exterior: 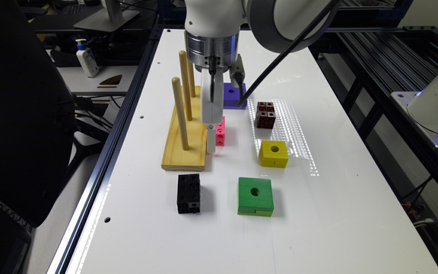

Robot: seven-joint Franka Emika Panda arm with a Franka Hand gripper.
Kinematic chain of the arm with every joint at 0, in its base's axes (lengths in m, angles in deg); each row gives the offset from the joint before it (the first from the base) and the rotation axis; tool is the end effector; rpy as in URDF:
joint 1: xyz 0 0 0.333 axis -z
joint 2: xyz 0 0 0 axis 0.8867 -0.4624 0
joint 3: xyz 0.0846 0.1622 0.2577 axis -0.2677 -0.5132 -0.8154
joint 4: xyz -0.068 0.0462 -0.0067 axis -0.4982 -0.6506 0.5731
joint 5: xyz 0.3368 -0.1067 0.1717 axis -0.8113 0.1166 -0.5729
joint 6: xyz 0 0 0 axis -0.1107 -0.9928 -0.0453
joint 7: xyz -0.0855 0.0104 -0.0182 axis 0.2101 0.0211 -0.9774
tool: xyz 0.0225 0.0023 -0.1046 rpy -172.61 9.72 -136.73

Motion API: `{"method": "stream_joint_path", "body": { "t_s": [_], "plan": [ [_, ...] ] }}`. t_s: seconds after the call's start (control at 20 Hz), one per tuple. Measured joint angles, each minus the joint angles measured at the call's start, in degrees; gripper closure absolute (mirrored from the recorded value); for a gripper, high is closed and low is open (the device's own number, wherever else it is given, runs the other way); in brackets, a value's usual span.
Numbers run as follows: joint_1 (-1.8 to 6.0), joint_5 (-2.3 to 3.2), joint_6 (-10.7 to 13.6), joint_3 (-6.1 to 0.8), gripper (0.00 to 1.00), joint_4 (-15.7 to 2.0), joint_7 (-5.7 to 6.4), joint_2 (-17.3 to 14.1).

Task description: Pick up pink block.

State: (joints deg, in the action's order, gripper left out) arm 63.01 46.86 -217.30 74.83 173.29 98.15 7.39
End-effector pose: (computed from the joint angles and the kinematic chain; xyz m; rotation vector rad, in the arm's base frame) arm 0.5707 0.0657 0.1782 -2.8577 1.1483 0.0301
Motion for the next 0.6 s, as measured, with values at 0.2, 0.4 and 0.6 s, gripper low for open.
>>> {"method": "stream_joint_path", "body": {
  "t_s": [0.2, 0.4, 0.6],
  "plan": [
    [0.0, 0.08, -0.72, 0.01, 1.0, -0.04, 0.02, -0.67],
    [0.0, 0.08, -0.72, 0.01, 1.0, -0.04, 0.02, -0.67],
    [0.01, 0.08, -0.72, 0.03, 1.0, -0.04, 0.02, -0.67]
  ]
}}
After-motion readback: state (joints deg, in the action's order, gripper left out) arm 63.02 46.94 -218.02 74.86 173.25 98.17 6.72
